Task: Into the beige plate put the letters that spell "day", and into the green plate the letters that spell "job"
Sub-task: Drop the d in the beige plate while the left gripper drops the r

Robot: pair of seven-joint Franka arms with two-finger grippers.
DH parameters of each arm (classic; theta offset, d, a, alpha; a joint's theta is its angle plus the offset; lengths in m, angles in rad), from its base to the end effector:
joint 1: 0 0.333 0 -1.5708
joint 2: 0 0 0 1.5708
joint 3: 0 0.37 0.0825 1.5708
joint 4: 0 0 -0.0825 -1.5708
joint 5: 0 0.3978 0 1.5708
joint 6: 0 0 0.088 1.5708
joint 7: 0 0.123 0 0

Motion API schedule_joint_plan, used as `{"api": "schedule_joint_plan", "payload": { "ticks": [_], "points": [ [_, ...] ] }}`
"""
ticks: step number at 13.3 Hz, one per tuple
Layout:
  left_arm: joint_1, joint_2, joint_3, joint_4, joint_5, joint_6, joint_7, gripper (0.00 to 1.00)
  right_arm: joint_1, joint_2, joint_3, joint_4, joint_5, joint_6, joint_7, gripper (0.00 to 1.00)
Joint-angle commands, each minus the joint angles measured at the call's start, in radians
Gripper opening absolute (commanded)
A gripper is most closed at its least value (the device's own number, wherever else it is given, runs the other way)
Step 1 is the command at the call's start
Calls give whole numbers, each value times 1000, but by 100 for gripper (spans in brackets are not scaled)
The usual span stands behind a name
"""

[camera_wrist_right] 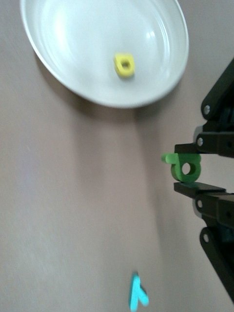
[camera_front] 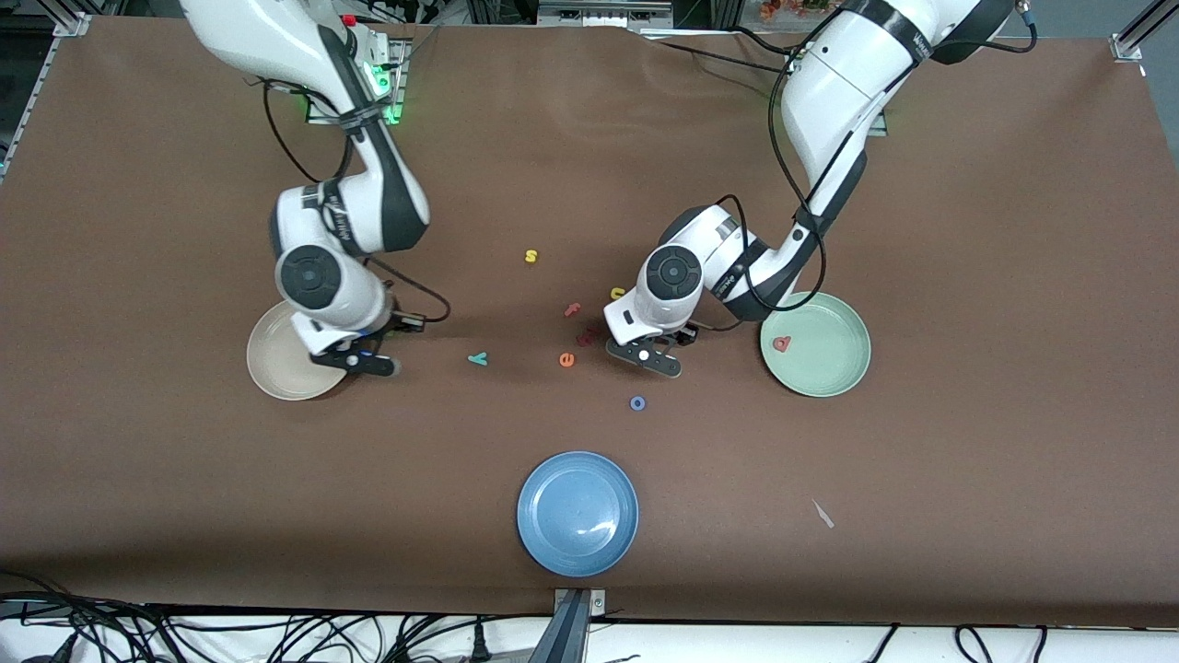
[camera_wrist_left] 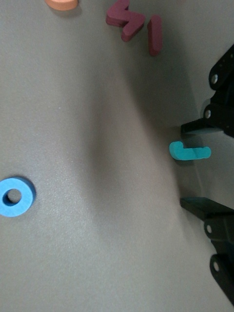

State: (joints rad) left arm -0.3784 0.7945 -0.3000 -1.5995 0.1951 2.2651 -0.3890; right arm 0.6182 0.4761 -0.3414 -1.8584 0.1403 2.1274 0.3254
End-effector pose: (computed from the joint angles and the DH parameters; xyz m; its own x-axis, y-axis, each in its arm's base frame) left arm 0.5907 -0.4269 0.1834 0.9346 -0.3391 -0.1076 -0.3371 -0.9408 0.0368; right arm 0.6181 0.2004 0.2852 0.9820 -0.1181 -0.1476 -0.1036 -0.9893 0.1024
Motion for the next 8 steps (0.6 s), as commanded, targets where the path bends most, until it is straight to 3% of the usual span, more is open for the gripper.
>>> {"api": "schedule_joint_plan", "payload": {
  "ticks": [1,2,4,5,6,7,8],
  "points": [
    [-10,0,10,1,26,7,10,28,9,-10,-85,-25,-2,-7,-191,0],
    [-8,-3,10,1,18,4,10,2,9,-8,-125,-25,-1,-6,-285,0],
    [-7,-14,10,7,24,-10,9,0,-12,1,-162,-27,5,-1,-412,2],
    [5,-27,10,9,26,-33,10,0,-32,7,-160,-25,7,3,-439,25],
    [13,-56,12,12,27,-80,12,0,-32,12,-160,-25,7,3,-453,69],
    [33,-86,12,15,29,-129,15,0,-32,13,-159,-22,5,-4,-459,100],
    [62,-112,10,16,27,-183,15,0,-31,12,-151,-18,9,-10,-451,100]
  ]
}}
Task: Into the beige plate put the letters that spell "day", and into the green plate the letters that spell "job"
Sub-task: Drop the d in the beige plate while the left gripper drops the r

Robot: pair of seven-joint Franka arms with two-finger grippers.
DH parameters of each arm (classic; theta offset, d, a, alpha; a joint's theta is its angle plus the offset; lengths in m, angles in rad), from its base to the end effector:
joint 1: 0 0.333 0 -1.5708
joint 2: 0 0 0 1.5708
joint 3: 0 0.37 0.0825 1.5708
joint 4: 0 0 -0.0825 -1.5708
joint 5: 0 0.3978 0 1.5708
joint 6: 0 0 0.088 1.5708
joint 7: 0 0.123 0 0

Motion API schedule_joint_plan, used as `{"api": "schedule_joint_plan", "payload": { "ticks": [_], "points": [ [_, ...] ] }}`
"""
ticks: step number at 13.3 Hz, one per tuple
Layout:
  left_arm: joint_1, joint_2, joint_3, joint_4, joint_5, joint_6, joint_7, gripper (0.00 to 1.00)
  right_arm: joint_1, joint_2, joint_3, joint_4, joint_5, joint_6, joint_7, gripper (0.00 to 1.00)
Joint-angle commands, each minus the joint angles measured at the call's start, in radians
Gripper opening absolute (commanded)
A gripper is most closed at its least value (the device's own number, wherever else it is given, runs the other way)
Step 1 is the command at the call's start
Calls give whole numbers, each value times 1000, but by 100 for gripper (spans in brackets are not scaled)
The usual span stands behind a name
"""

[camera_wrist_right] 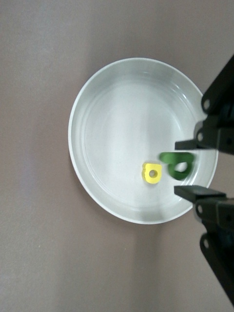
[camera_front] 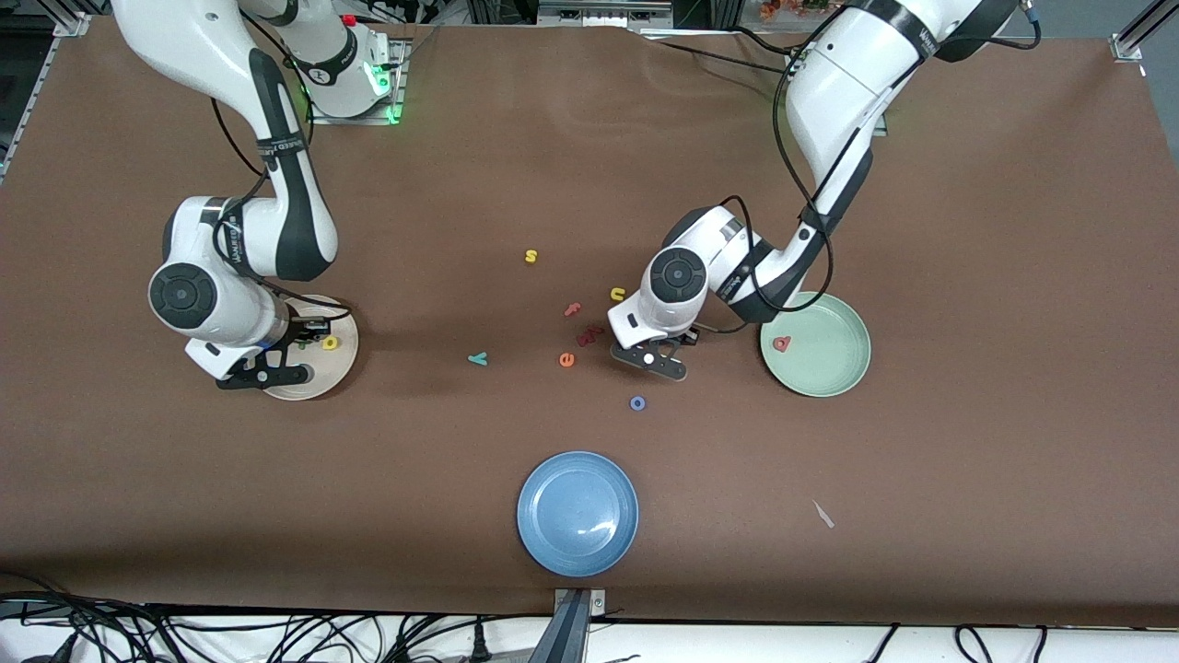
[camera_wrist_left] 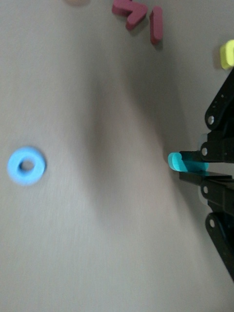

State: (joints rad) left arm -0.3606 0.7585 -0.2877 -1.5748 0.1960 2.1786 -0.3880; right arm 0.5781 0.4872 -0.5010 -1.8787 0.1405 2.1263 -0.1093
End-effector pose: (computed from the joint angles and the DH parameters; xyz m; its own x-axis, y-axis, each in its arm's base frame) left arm 0.6064 -0.4074 0.2110 0.9417 -0.3115 -0.1275 -0.3137 -0.9495 0.0026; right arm 0.6385 0.0797 0.2879 0.9763 0.1188 -0.1810 0.1389 -0.9849 0.1030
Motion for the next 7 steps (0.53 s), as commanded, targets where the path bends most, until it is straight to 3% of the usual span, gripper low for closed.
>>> {"api": "schedule_joint_plan", "payload": {
  "ticks": [1,3,5,7],
  "points": [
    [72,-91,-2,-8,28,-161,17,0,23,-9,19,3,16,-16,5,100],
    [138,-117,-1,-13,28,-259,96,0,29,-12,67,16,16,-34,39,100],
    [230,-137,1,-30,30,-272,110,0,29,-7,137,32,14,-23,34,100],
    [256,-136,2,-60,31,-275,123,0,29,-1,189,53,5,-25,7,100]
  ]
}}
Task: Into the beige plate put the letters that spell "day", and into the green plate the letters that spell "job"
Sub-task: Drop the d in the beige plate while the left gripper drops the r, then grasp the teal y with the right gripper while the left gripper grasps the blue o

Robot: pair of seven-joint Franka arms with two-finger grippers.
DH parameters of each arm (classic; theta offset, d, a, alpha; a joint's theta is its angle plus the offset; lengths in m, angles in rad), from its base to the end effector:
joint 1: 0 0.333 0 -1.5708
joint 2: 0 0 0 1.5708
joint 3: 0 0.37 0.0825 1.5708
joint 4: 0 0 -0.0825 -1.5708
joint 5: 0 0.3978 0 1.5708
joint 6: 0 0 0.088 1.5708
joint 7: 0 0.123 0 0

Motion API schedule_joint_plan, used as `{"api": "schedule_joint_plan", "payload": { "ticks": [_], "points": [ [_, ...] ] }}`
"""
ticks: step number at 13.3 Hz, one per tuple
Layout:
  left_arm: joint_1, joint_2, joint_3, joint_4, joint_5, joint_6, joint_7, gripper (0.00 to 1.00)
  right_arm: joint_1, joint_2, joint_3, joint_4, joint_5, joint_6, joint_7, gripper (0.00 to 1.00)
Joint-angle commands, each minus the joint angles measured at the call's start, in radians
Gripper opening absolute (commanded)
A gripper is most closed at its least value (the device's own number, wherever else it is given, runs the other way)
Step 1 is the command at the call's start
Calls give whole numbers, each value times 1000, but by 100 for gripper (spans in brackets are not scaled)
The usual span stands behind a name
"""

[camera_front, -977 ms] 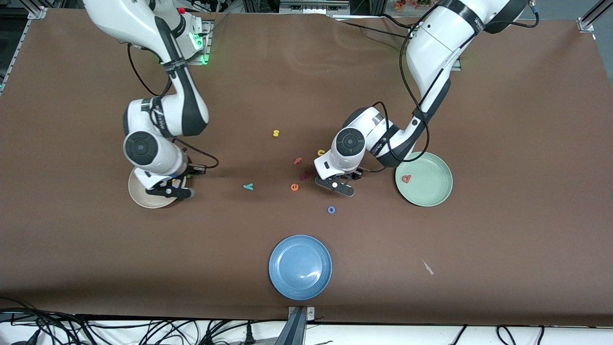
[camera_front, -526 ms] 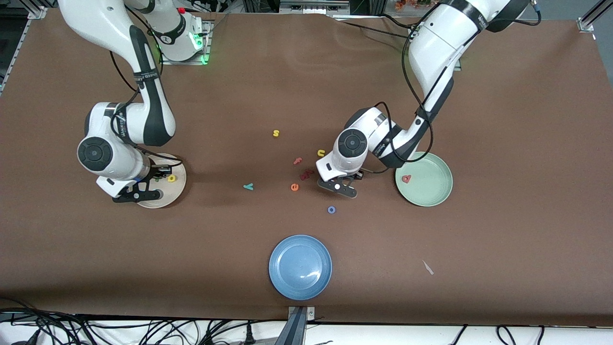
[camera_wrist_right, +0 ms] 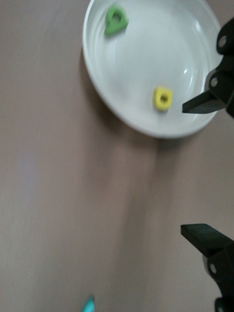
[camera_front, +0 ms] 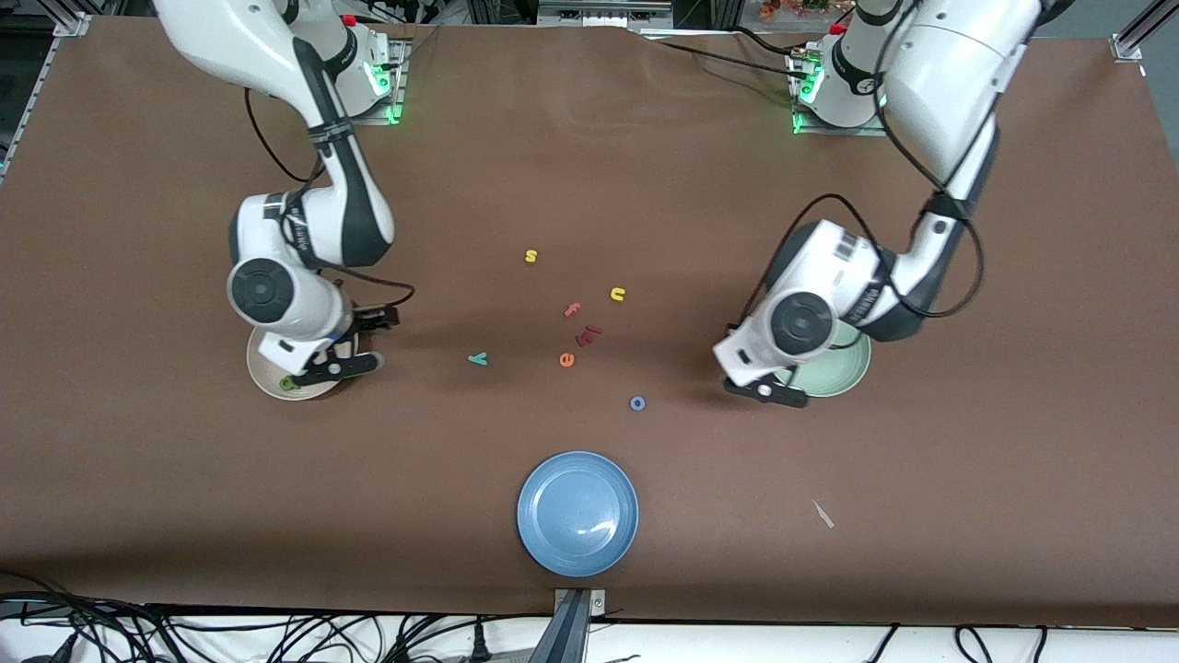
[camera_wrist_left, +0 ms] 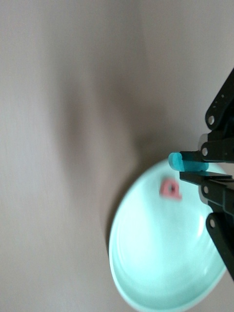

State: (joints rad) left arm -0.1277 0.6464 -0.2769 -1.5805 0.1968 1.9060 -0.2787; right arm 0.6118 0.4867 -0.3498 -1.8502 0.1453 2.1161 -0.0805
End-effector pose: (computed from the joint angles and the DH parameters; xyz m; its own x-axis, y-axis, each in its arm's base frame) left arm 0.6608 -0.2347 0.2693 0.9450 -0.1709 -0.2788 -0.1983 -0.9774 -0.0730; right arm 0.6215 0.1926 0.2820 0.9457 0.2656 -0.1873 0.2772 -0.9601 0.0382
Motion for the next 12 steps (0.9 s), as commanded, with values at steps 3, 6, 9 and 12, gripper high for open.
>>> {"api": "schedule_joint_plan", "payload": {
  "ticks": [3,6,9,12],
  "points": [
    [83,12,-7,-65,36,2,12,1,-4,12,98,23,2,62,-219,100],
    [83,10,-13,-50,32,-1,9,100,-4,52,152,23,-3,175,-414,100],
    [69,-2,-36,-7,18,-1,-2,100,16,91,170,23,-7,264,-542,100],
    [15,30,-79,81,1,2,-104,100,42,131,170,25,-16,335,-616,100]
  ]
}}
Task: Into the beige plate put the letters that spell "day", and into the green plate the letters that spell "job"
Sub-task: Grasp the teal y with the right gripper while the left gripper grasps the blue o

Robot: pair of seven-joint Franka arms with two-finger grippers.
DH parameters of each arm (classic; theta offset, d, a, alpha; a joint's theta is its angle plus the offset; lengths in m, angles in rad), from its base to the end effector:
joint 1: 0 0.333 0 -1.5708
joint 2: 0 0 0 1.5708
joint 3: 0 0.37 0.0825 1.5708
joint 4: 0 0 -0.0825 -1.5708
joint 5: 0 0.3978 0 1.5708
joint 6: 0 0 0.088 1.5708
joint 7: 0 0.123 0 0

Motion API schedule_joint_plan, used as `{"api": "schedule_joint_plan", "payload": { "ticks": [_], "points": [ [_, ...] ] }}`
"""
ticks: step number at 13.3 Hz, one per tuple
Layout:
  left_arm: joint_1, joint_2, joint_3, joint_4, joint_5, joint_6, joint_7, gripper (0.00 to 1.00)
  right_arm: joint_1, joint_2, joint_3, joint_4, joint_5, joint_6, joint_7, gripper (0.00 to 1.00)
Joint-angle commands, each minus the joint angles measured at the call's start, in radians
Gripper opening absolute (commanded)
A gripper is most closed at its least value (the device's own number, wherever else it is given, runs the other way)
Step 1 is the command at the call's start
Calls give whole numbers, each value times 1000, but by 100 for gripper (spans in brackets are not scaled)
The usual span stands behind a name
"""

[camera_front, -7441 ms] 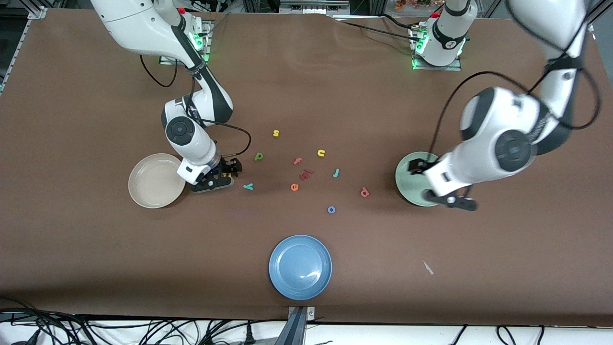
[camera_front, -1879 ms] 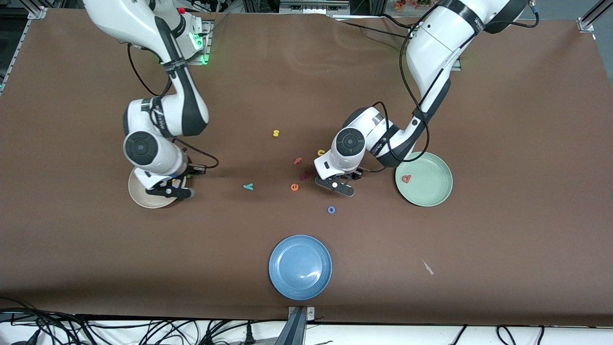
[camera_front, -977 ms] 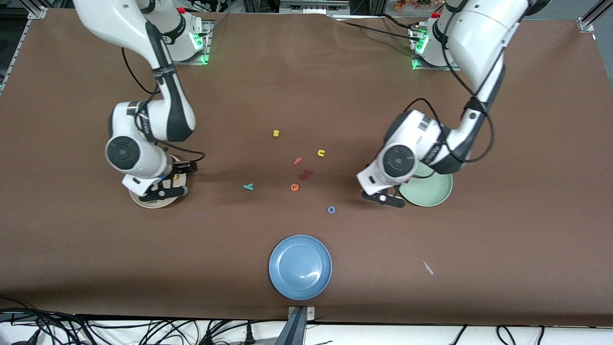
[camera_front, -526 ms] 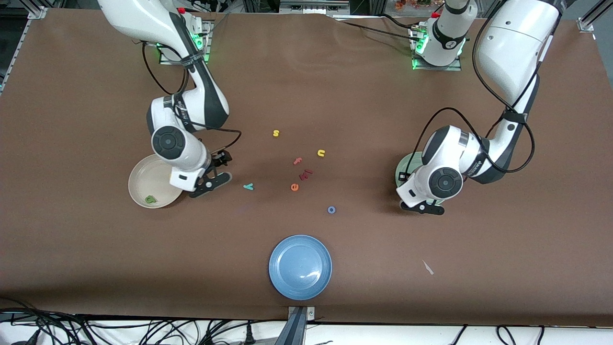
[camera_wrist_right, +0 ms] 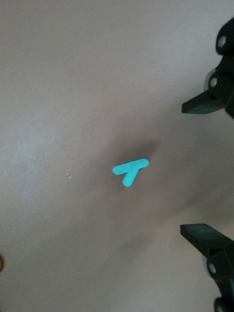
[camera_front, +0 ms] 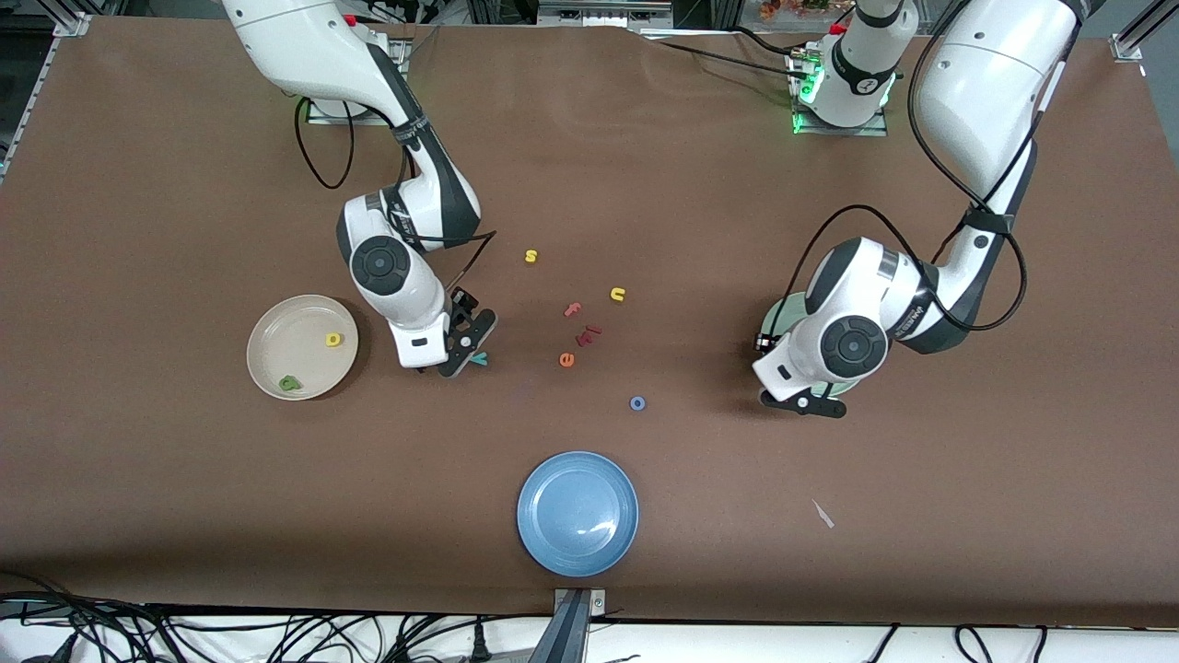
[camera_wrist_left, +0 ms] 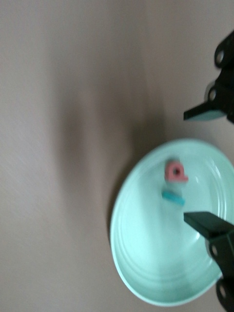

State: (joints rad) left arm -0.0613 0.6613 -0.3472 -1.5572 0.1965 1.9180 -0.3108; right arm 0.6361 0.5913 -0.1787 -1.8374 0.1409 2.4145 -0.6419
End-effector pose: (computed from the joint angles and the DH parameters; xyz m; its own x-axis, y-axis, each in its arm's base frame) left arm 0.6711 -0.2316 0.2766 0.9566 -0.1392 -0.2560 -0.1519 -0.9879 -0.0304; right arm 0.6086 0.3133 0.2284 0.5205 0.8539 -0.0045 0.8539 -0.5205 0.0040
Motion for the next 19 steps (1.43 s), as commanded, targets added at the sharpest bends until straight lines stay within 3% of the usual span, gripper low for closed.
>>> {"api": "schedule_joint_plan", "payload": {
  "ticks": [1,5,7,9,12,15,19],
  "points": [
    [-77,32,-9,100,1,-7,-95,100,26,41,-1,13,-20,53,-59,100],
    [-176,183,-4,387,1,3,-91,100,28,88,-1,41,-43,97,-71,99],
    [-204,254,-3,473,3,67,-85,100,30,111,1,70,-41,95,-70,91],
    [-207,290,-3,470,7,180,-39,100,30,111,1,72,-40,94,-67,75],
    [-242,337,14,471,9,315,24,100,28,113,2,70,-34,89,-61,36],
    [-290,365,31,467,44,326,25,94,28,113,13,72,-29,86,-30,3],
    [-307,379,45,428,55,328,24,81,10,97,12,102,9,7,-25,0]
  ]
}}
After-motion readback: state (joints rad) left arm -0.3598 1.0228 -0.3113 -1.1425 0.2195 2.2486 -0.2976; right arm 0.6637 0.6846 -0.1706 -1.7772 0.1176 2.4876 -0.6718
